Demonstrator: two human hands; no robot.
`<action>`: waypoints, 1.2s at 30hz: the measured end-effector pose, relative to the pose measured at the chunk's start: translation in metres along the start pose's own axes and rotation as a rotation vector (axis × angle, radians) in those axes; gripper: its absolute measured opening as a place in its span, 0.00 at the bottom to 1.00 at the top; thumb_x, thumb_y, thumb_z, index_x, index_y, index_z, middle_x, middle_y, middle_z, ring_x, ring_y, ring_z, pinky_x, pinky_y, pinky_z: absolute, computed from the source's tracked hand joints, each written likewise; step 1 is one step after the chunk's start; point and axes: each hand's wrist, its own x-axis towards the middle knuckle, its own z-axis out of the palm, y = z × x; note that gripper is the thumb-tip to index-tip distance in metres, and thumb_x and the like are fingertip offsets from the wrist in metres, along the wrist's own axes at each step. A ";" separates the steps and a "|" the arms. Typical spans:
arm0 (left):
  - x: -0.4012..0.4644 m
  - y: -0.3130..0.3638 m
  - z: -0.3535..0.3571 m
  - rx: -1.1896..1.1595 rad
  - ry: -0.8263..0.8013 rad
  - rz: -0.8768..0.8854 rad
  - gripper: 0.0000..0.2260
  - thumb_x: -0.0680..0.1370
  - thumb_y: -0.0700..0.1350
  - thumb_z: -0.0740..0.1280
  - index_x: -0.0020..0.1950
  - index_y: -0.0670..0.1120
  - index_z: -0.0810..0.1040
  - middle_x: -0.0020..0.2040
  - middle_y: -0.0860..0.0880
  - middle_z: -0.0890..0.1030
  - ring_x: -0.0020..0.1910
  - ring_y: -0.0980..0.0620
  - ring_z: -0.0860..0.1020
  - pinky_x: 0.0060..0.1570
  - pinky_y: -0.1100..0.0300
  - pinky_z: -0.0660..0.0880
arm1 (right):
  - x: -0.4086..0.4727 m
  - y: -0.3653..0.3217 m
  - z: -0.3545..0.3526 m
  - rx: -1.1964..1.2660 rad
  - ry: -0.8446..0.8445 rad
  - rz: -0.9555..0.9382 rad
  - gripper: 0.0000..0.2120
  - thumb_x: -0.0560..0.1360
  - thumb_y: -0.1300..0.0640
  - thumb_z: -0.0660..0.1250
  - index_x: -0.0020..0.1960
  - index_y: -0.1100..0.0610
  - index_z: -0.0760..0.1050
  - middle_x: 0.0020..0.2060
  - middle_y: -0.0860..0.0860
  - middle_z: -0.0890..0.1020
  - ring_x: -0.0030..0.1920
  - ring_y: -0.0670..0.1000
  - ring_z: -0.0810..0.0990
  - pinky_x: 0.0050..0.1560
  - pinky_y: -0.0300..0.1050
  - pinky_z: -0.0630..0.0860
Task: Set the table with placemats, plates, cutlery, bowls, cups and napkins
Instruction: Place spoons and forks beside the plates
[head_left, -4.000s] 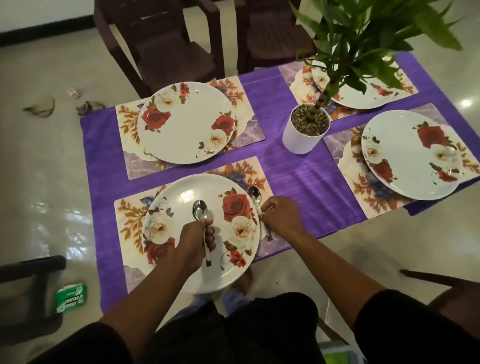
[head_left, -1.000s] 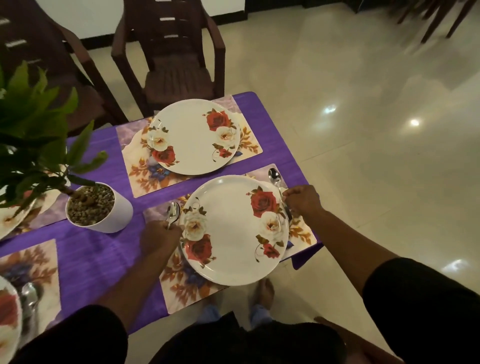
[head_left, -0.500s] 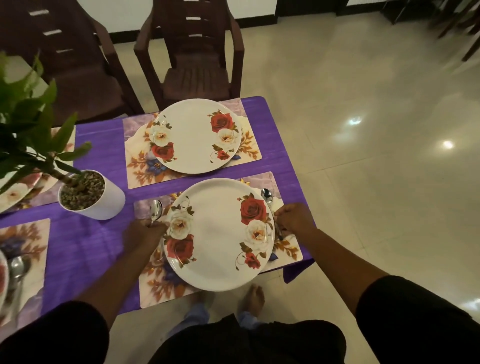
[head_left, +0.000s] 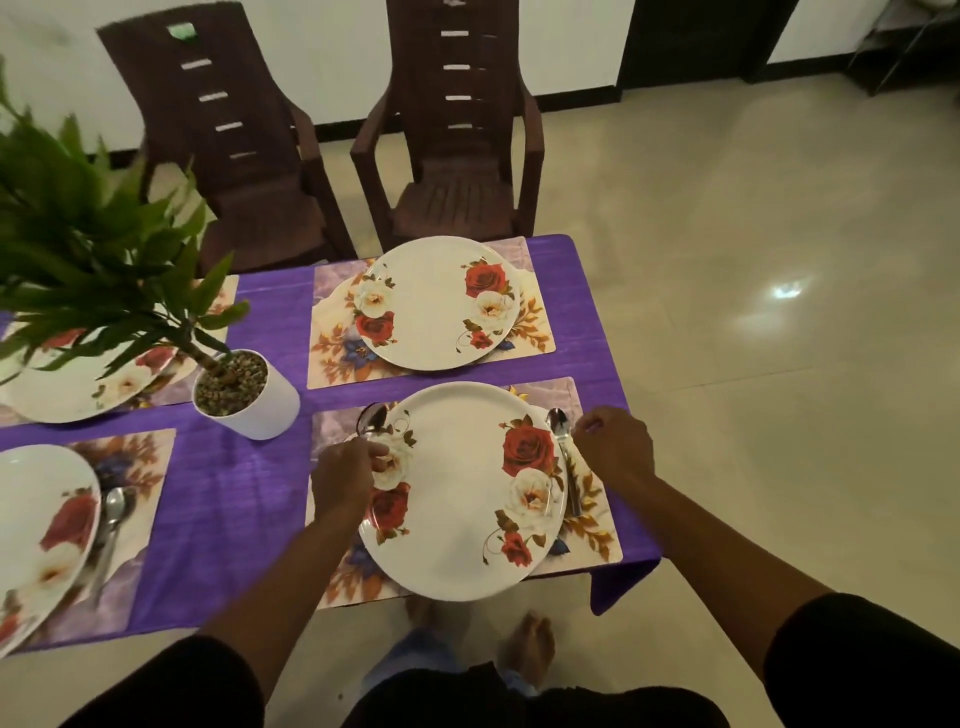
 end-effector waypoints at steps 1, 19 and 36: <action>-0.007 0.005 0.003 -0.066 -0.009 -0.021 0.16 0.79 0.49 0.61 0.38 0.49 0.86 0.38 0.49 0.86 0.41 0.46 0.83 0.46 0.52 0.77 | 0.001 -0.010 -0.002 0.033 -0.025 -0.049 0.04 0.75 0.52 0.70 0.43 0.49 0.81 0.38 0.42 0.81 0.39 0.45 0.77 0.39 0.37 0.69; 0.000 0.075 0.060 -0.290 -0.593 0.076 0.14 0.84 0.44 0.64 0.46 0.45 0.88 0.35 0.43 0.82 0.28 0.54 0.73 0.28 0.63 0.69 | 0.033 -0.130 -0.004 0.356 -0.297 -0.288 0.06 0.77 0.57 0.74 0.53 0.53 0.80 0.37 0.51 0.86 0.35 0.50 0.86 0.36 0.47 0.84; 0.014 0.071 0.044 -0.511 -0.216 -0.264 0.12 0.84 0.43 0.61 0.54 0.38 0.82 0.37 0.42 0.86 0.24 0.53 0.74 0.25 0.66 0.64 | 0.116 -0.162 -0.021 0.512 -0.352 -0.219 0.04 0.77 0.63 0.70 0.44 0.57 0.82 0.34 0.56 0.86 0.34 0.58 0.87 0.35 0.53 0.85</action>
